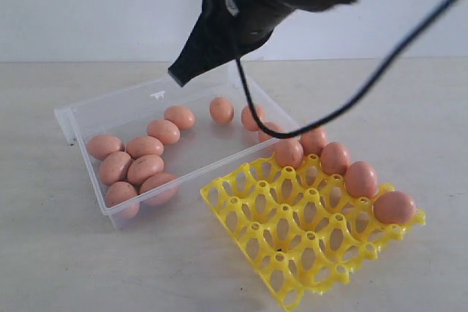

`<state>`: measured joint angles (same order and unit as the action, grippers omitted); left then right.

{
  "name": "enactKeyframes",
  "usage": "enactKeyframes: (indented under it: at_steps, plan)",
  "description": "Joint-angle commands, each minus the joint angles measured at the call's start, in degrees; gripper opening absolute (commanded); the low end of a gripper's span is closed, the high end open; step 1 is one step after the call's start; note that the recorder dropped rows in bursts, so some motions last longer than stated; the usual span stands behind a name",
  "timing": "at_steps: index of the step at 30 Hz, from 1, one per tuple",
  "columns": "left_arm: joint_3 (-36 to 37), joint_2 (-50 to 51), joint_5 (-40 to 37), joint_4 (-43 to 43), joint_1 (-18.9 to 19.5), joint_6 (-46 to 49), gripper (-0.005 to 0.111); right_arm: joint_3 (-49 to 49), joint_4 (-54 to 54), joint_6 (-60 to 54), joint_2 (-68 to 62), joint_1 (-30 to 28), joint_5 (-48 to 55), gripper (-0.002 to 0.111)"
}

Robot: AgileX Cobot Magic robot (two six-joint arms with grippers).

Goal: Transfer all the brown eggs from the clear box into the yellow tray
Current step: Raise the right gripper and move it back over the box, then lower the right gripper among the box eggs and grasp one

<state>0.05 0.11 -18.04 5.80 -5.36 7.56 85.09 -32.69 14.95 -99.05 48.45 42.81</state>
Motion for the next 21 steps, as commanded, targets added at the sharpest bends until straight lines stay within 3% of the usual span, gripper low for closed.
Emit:
enactKeyframes:
  at_steps: [1,5,11,14,19,21]
  plan:
    - [-0.05,-0.11,0.48,-0.45,0.04,0.02,-0.004,16.25,24.40,-14.95,-10.62,-3.15,18.59,0.000]
    - [-0.05,-0.11,0.48,-0.45,0.04,0.02,-0.004,27.64,26.57,-15.71,-19.11,-4.08,24.14,0.000]
    - [-0.05,-0.11,0.48,-0.45,0.04,0.02,-0.004,35.33,29.62,-18.59,-26.61,-3.94,23.35,0.002]
    - [-0.05,-0.11,0.48,-0.45,0.04,0.02,-0.004,36.71,29.75,-18.44,-29.10,-3.94,22.82,0.017]
    - [-0.05,-0.11,0.48,-0.45,0.04,0.02,-0.004,36.83,25.44,-14.03,-31.38,-3.94,20.03,0.054]
    - [-0.05,-0.11,0.48,-0.45,0.04,0.02,-0.004,36.83,18.05,-6.70,-32.29,-3.94,18.21,0.058]
